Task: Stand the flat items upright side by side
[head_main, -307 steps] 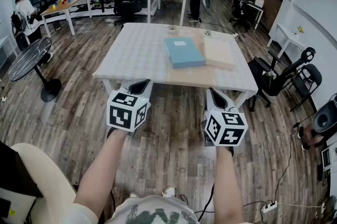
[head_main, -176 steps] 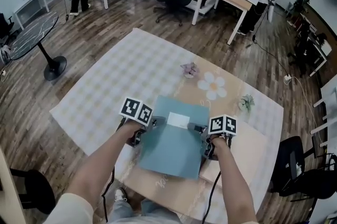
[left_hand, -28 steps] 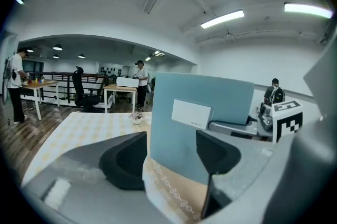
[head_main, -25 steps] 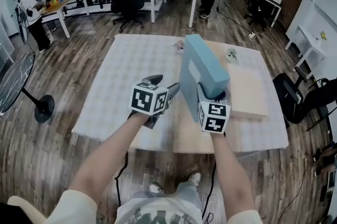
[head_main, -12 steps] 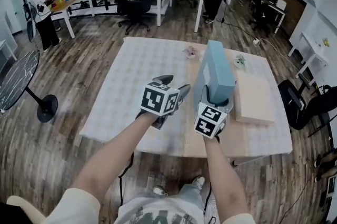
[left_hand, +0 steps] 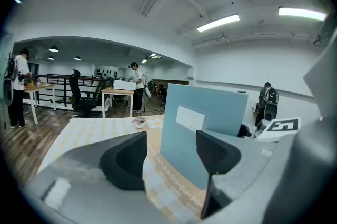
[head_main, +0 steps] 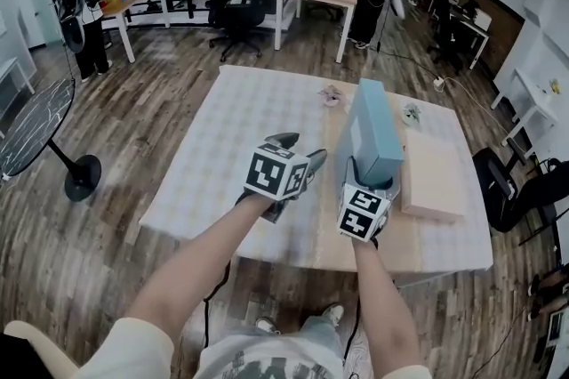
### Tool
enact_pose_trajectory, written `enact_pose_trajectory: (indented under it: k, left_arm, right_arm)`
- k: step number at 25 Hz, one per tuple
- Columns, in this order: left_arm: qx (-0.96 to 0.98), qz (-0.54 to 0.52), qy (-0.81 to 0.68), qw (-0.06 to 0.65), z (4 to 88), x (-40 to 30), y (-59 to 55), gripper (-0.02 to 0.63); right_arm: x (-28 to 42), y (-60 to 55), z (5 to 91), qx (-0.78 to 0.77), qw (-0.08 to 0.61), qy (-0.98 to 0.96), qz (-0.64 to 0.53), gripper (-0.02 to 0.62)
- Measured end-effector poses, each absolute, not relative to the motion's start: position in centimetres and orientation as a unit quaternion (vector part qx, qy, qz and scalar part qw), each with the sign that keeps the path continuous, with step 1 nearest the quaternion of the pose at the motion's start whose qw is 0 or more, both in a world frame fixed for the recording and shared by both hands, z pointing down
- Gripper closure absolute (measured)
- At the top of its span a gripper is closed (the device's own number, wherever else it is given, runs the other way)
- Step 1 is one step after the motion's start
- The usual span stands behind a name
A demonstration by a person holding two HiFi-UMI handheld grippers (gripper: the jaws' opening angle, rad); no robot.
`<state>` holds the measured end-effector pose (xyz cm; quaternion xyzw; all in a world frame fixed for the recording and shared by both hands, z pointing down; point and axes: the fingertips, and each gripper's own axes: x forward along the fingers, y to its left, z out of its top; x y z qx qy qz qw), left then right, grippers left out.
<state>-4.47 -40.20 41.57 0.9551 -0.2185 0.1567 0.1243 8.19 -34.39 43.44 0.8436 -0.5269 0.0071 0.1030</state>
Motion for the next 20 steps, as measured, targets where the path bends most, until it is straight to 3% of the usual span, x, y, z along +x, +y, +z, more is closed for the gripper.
enact_pose_trajectory:
  k: [11, 20]
  left_arm:
    - [0.955, 0.142, -0.224, 0.129, 40.3, -5.4, -38.3, 0.310]
    - [0.948, 0.145, -0.257, 0.117, 39.9, -5.9, -35.7, 0.310]
  right_arm:
    - [6.7, -33.0, 43.5, 0.800, 0.108, -0.585, 0.074, 0.204]
    - [6.1, -29.8, 41.4, 0.752, 0.063, -0.650, 0.095, 0.193]
